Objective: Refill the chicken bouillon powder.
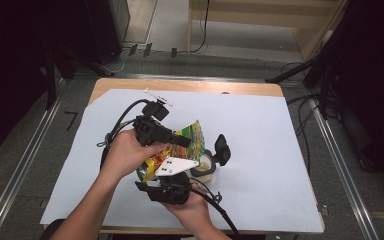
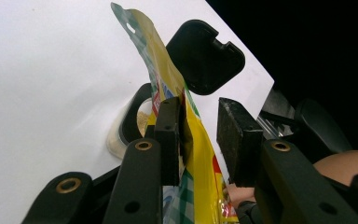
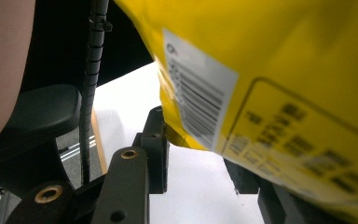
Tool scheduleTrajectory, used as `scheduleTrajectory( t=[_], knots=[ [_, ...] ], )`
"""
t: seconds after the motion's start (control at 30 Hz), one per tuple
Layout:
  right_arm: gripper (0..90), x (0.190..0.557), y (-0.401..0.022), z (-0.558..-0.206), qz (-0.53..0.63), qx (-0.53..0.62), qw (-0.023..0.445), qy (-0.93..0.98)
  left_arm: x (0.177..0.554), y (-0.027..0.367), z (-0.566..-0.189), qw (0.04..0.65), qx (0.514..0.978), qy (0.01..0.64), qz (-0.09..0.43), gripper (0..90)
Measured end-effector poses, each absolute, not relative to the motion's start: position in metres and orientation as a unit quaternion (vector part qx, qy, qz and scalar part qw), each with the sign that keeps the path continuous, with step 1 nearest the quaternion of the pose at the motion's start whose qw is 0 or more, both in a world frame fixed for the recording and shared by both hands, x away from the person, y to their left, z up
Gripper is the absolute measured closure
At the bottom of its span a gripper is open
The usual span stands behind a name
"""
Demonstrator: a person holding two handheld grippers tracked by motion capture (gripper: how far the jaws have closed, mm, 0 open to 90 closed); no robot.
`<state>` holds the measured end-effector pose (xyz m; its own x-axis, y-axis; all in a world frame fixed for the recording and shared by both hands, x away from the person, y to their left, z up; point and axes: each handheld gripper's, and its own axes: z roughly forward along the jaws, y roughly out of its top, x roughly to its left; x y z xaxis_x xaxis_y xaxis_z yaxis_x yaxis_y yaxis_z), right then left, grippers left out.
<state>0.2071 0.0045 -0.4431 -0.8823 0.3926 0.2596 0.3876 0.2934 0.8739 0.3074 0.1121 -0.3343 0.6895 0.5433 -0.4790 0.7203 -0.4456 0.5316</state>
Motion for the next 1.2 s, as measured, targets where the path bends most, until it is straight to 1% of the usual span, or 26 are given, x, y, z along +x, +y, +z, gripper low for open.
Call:
scheduleTrajectory(
  t=[1.2],
  knots=[
    [65.3,0.2065,0.0043,-0.4417,0.541,0.241,0.002,0.805,0.3092,0.1128,-0.3363,0.370,0.841,0.375,-0.126,70.5]
  ],
)
